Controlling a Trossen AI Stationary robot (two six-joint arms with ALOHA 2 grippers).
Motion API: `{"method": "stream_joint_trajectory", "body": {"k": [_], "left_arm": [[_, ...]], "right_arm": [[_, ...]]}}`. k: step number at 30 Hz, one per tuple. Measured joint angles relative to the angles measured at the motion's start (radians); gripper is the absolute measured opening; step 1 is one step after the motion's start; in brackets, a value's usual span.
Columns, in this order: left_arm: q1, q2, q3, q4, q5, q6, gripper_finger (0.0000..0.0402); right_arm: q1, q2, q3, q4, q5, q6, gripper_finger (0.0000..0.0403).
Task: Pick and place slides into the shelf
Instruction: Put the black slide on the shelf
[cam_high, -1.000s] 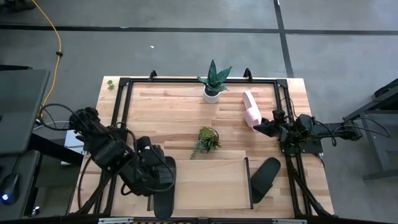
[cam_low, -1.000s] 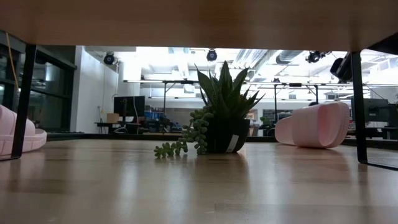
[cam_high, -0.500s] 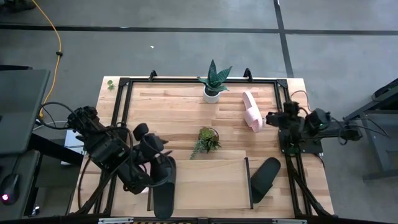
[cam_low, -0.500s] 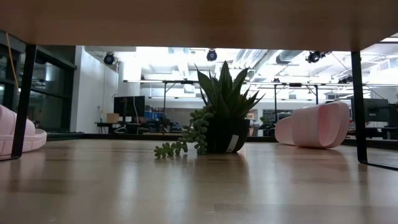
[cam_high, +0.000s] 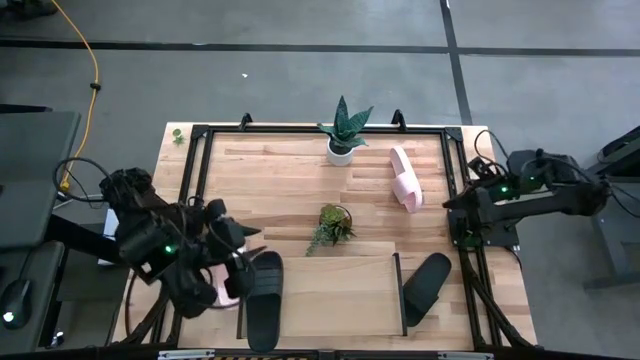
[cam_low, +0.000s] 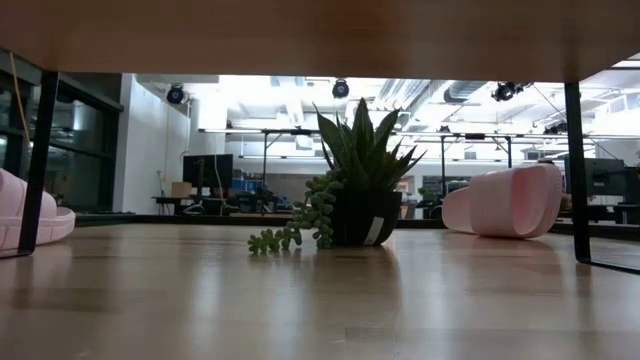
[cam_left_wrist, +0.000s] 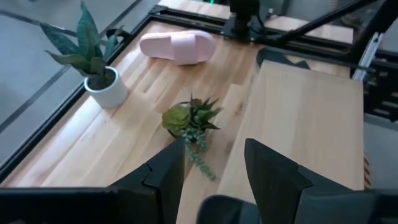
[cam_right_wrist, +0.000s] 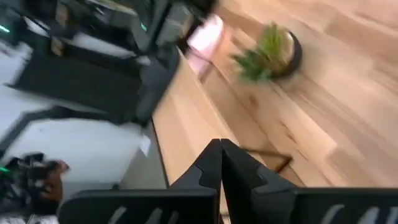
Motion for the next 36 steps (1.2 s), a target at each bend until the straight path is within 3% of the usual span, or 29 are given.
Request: {"method": "stream_joint_trajectory", "body": {"k": [8, 11, 22, 27, 36], "left_arm": [[-0.009, -0.074, 0.000, 0.000, 0.032, 0.018, 0.0154], [-0.010, -0.086, 0.000, 0.000, 0.049, 0.024, 0.0154], [-0.008, -0.097, 0.000, 0.000, 0.094, 0.042, 0.0154], [-0.008, -0.096, 0.000, 0.000, 0.094, 0.061, 0.0154], [-0.008, -0.096, 0.000, 0.000, 0.093, 0.076, 0.0154]], "right_arm": [[0.001, 0.080, -0.144, -0.015, -0.268, 0.072, 0.0009], [0.019, 0.076, -0.225, 0.029, -0.298, 0.095, 0.0025], [0.234, 0.077, -0.381, 0.125, -0.244, 0.318, 0.0092], [0.374, 0.111, -0.443, 0.281, -0.148, 0.403, 0.0094], [0.605, 0.253, -0.456, 0.338, -0.005, 0.485, 0.0094]]}}
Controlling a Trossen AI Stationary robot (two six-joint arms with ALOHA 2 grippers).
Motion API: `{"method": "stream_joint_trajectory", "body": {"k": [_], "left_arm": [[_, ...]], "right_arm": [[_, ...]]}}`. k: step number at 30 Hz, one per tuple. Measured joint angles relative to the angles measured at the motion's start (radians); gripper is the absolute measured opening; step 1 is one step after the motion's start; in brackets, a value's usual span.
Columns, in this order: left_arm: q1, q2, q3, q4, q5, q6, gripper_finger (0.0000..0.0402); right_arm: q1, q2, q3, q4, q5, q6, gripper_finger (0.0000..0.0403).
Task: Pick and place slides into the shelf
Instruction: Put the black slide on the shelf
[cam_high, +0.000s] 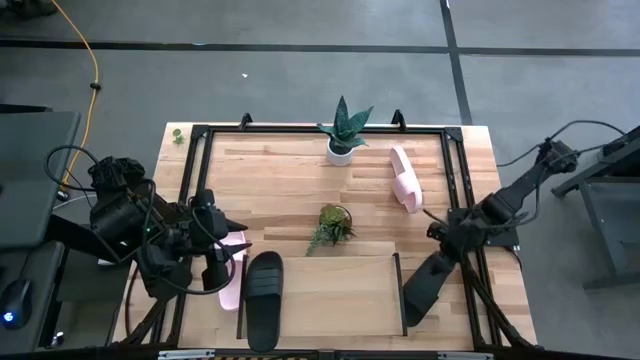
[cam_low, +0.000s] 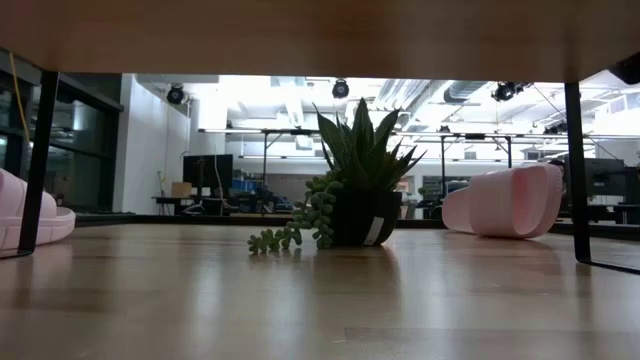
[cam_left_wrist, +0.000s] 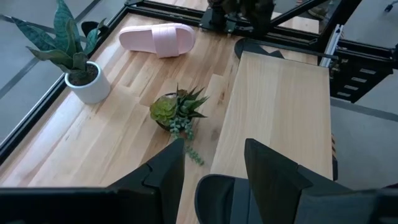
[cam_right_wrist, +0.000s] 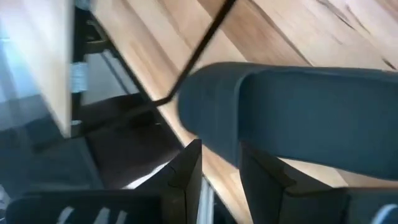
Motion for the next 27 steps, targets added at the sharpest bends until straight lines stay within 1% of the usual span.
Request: {"method": "stream_joint_trajectory", "body": {"k": [6, 12, 20, 27], "left_arm": [[0.000, 0.000, 0.000, 0.000, -0.001, 0.014, 0.0154], [0.000, 0.000, 0.000, 0.000, -0.003, 0.014, 0.0154], [0.000, 0.000, 0.000, 0.000, -0.003, 0.018, 0.0154], [0.000, 0.001, 0.000, 0.000, -0.003, 0.019, 0.0154]], "right_arm": [[0.095, 0.080, 0.000, 0.038, 0.048, 0.066, 0.0094], [0.157, 0.146, 0.000, 0.088, 0.085, 0.115, 0.0094], [0.168, 0.215, 0.000, 0.089, 0.089, 0.117, 0.0095], [0.167, 0.235, 0.000, 0.103, 0.085, 0.115, 0.0095]]}}
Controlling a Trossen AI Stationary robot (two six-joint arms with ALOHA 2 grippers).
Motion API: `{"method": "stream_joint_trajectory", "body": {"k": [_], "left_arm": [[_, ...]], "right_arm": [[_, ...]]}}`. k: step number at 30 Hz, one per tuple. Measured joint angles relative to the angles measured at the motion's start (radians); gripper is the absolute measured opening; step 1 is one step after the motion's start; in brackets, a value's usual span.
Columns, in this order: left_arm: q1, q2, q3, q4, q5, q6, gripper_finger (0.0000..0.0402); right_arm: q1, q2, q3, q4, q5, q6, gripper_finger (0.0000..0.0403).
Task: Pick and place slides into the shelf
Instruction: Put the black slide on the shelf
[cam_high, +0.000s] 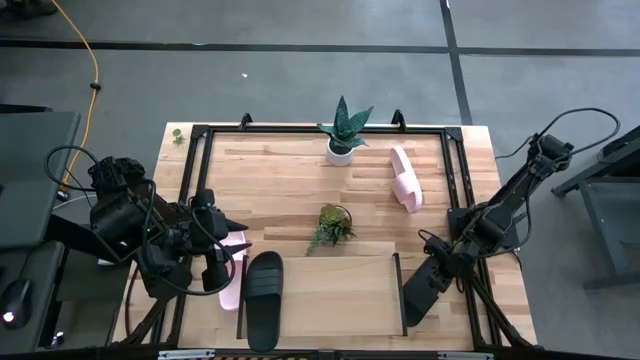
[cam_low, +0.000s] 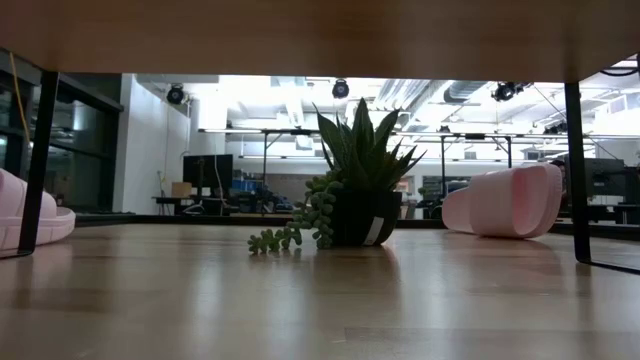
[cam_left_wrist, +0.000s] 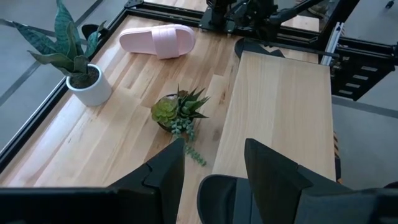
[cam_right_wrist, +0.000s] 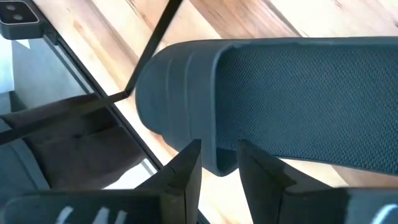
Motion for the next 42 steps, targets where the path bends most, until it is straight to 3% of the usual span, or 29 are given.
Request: {"method": "stream_joint_trajectory", "body": {"k": [6, 14, 24, 42], "left_arm": [[0.000, 0.000, 0.000, 0.000, 0.000, 0.000, 0.0154], [0.000, 0.000, 0.000, 0.000, 0.000, 0.000, 0.0154], [0.000, 0.000, 0.000, 0.000, 0.000, 0.000, 0.0154], [0.000, 0.000, 0.000, 0.000, 0.000, 0.001, 0.0154]], "right_arm": [[0.000, 0.000, -0.001, 0.011, -0.003, 0.000, 0.0095], [0.000, 0.000, -0.123, 0.238, 0.029, 0.056, 0.0119], [0.000, 0.000, -0.129, 0.228, 0.029, 0.045, 0.0152], [0.000, 0.000, -0.129, 0.226, 0.088, 0.038, 0.0154]]}}
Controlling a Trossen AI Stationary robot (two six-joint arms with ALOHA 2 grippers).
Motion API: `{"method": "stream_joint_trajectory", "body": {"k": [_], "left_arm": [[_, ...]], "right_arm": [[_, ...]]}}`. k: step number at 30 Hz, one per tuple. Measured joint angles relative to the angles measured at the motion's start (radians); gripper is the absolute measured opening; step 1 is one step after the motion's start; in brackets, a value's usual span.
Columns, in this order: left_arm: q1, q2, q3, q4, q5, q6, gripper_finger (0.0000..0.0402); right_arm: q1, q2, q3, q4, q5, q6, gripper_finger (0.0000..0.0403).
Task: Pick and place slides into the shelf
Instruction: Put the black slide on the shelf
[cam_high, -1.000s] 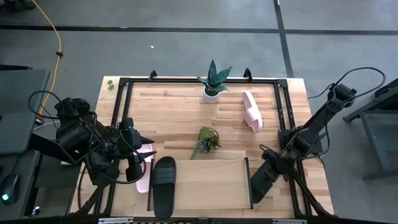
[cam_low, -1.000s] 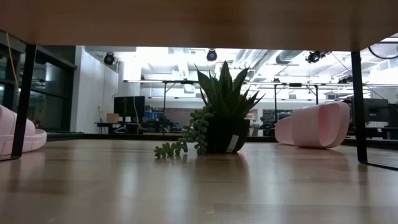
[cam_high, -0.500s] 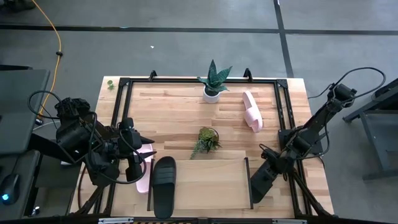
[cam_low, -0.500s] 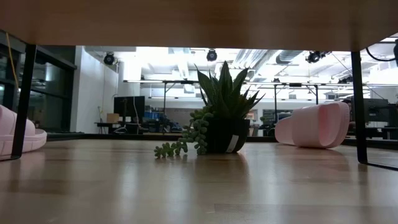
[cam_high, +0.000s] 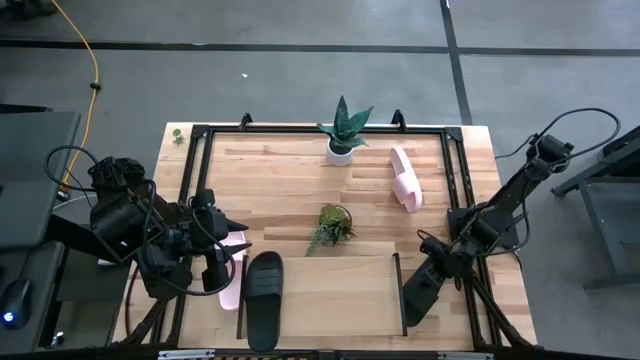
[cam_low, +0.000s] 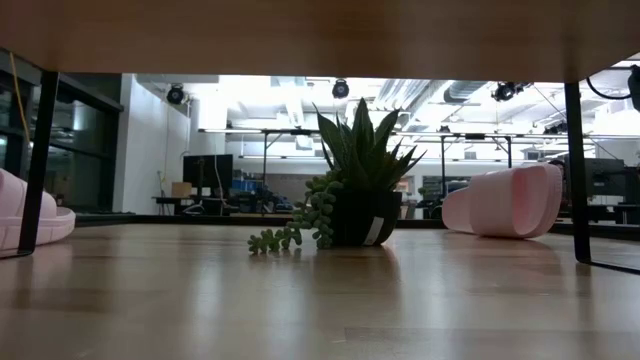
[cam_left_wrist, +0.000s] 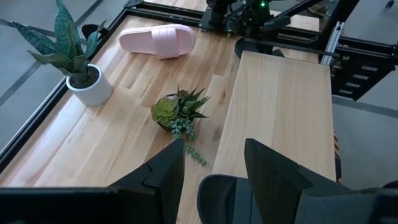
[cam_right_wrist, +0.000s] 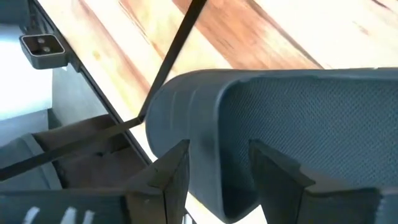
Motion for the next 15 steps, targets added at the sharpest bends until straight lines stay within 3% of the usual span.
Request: {"method": "stream_joint_trajectory", "body": {"k": [15], "left_arm": [[0.000, 0.000, 0.000, 0.000, 0.003, 0.002, 0.0154]], "right_arm": [[0.002, 0.000, 0.000, 0.006, -0.014, -0.009, 0.0154]]}}
